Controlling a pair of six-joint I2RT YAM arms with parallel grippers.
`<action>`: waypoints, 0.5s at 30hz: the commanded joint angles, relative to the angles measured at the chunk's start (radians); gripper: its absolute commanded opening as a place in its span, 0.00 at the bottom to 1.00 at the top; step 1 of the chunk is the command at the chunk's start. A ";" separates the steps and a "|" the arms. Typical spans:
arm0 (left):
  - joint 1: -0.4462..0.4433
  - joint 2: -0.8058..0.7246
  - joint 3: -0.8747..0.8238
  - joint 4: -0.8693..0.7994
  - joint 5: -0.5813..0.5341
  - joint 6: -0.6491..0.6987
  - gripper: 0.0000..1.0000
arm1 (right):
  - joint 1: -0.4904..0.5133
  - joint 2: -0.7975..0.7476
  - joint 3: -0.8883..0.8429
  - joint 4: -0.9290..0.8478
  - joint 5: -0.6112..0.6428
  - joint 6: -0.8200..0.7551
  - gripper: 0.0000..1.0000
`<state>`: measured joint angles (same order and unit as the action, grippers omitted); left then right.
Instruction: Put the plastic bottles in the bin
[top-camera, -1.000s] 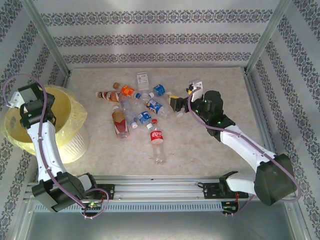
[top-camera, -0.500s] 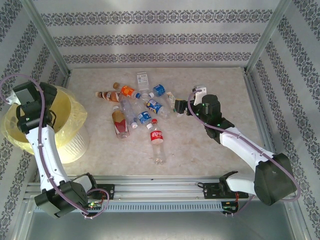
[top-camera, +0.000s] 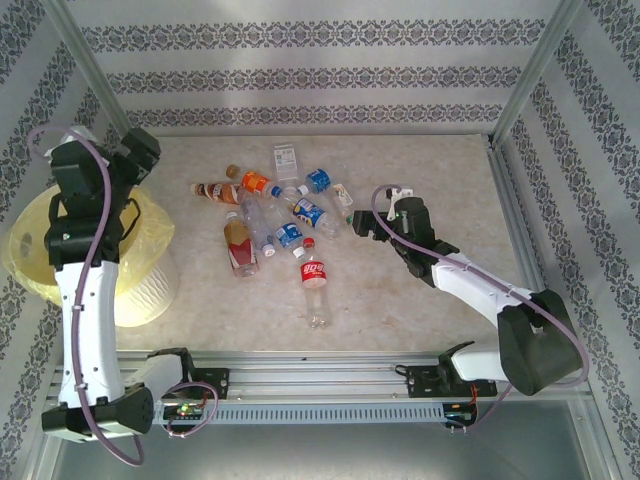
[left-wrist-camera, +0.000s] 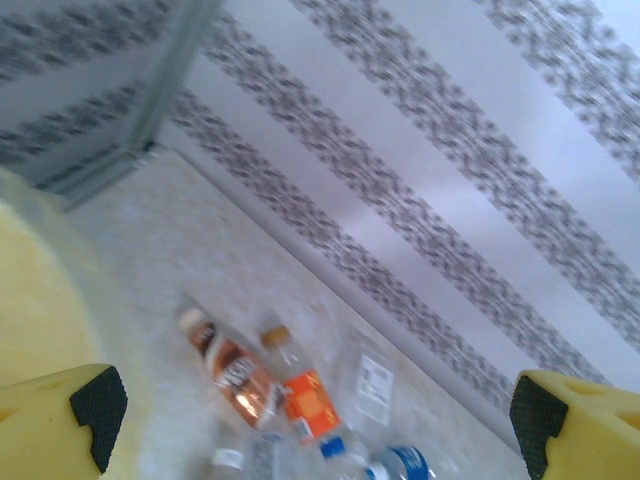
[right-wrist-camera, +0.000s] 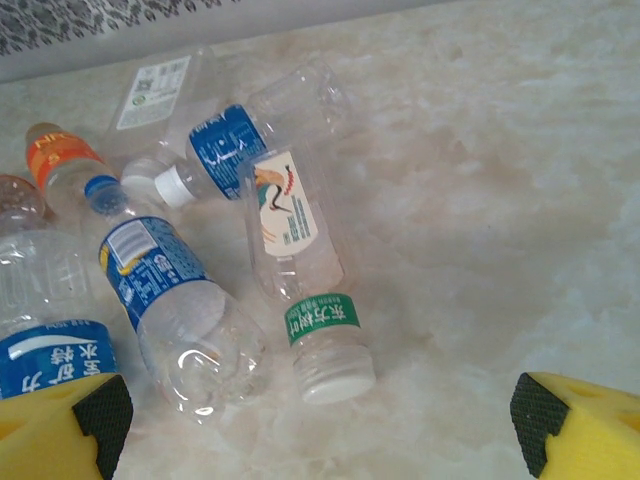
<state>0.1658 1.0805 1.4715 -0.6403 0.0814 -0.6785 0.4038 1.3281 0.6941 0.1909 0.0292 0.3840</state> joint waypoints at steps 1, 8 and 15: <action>-0.090 0.056 0.049 0.036 0.071 0.042 1.00 | 0.010 0.025 -0.015 0.001 -0.003 0.013 0.98; -0.279 0.148 0.099 0.073 0.088 0.085 1.00 | 0.012 0.089 -0.008 -0.002 -0.049 0.015 0.93; -0.340 0.204 0.119 0.047 0.059 0.102 1.00 | 0.023 0.198 0.047 -0.002 -0.117 -0.021 0.87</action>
<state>-0.1612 1.2819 1.5551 -0.6125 0.1566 -0.6056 0.4129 1.4925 0.6983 0.1883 -0.0521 0.3862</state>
